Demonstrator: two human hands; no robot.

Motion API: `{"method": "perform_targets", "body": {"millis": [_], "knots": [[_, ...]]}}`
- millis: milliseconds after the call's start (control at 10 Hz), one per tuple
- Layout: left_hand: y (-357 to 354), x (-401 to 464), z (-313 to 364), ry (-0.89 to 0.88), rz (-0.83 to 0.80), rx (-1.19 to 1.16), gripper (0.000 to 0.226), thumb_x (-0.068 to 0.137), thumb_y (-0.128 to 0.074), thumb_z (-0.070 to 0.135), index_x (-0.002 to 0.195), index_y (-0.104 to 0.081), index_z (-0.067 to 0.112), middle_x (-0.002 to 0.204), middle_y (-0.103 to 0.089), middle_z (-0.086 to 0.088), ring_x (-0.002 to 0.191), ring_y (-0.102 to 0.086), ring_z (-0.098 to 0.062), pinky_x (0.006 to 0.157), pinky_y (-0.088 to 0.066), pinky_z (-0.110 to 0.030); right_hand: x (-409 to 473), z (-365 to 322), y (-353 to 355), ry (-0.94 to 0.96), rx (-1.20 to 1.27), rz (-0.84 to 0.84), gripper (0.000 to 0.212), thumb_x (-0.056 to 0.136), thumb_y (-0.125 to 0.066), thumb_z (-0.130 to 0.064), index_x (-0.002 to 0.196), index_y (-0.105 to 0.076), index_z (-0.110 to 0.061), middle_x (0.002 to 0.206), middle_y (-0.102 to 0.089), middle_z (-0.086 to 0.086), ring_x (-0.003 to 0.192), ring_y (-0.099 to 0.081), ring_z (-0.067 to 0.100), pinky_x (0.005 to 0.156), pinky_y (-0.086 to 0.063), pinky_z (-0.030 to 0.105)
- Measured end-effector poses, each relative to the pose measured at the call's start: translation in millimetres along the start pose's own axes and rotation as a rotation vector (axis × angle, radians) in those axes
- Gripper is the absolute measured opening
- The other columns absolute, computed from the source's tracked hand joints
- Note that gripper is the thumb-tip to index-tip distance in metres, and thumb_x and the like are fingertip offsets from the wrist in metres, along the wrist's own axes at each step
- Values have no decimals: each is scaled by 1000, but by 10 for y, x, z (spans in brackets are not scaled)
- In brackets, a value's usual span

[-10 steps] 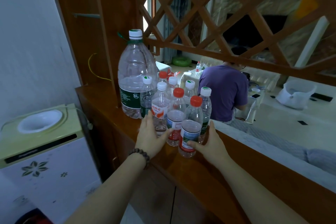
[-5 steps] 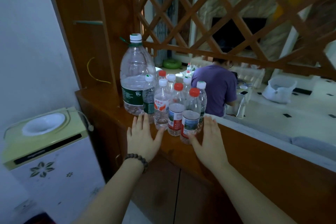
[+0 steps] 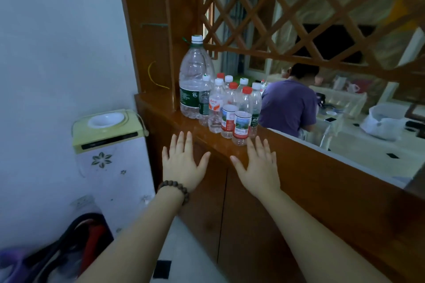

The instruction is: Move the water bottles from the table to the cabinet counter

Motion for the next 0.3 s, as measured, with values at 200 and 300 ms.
{"method": "perform_targets", "body": {"millis": [200,300], "knots": [[342,-847,154,34,-16,18,80,91,-26,66,153,-1,23,162,-6,-1,149,-1,-19,119,-3,-45,-717,32,364,28,-23,-39,75,91,-22,-67,153,-8,-26,162,-2,3,148,7,23,120,-2,47],[488,-1103,215,47,-31,16,81,90,-24,67,153,1,24,162,-5,0,149,-1,-19,119,-2,-45,-968,36,515,37,-27,-54,75,91,-21,-68,152,-8,-27,162,0,3,148,8,23,120,-1,48]]}}
Point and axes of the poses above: each hand's wrist, its own x-axis towards the middle knuckle, its own y-axis out of the back of the hand, z = x × y, the point moved 8 cm from there along x, towards the middle knuckle
